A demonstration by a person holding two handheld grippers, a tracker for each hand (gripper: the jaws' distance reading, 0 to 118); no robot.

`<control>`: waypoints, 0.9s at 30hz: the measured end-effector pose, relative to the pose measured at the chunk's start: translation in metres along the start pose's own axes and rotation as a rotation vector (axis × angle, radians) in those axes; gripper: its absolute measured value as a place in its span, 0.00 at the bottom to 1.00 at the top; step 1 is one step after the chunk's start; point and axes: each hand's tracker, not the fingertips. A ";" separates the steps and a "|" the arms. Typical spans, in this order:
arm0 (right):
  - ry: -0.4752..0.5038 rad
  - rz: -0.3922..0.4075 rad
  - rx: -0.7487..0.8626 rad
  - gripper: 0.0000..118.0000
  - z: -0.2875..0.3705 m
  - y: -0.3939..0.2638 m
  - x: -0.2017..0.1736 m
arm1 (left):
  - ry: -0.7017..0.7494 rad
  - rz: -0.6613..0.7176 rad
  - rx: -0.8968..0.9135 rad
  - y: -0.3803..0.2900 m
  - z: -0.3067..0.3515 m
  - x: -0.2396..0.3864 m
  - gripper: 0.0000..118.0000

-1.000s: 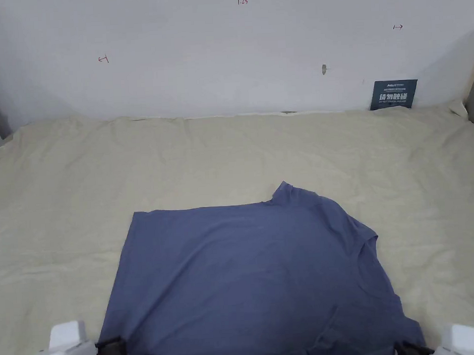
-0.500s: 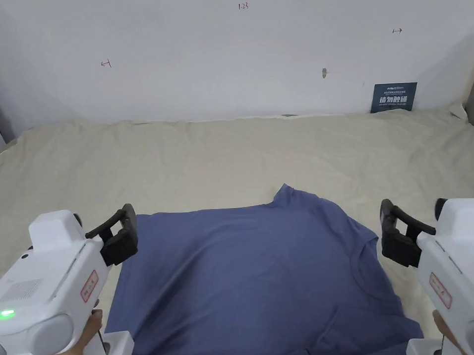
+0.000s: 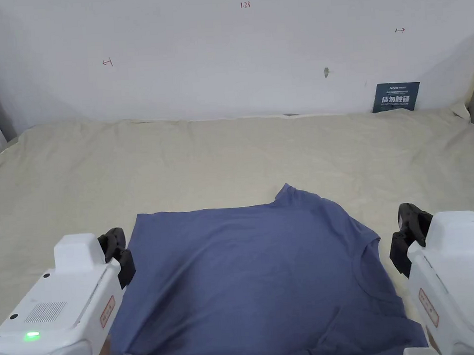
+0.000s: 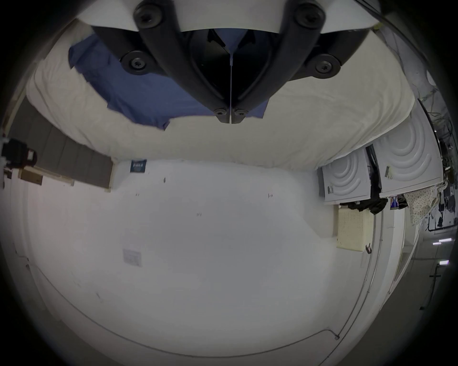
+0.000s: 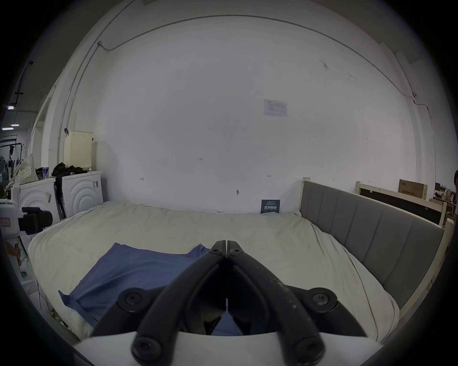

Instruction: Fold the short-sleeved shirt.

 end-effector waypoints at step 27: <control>0.009 -0.011 -0.197 0.02 -0.020 -0.044 0.008 | 0.034 0.063 -0.720 -0.166 -0.064 -0.076 0.14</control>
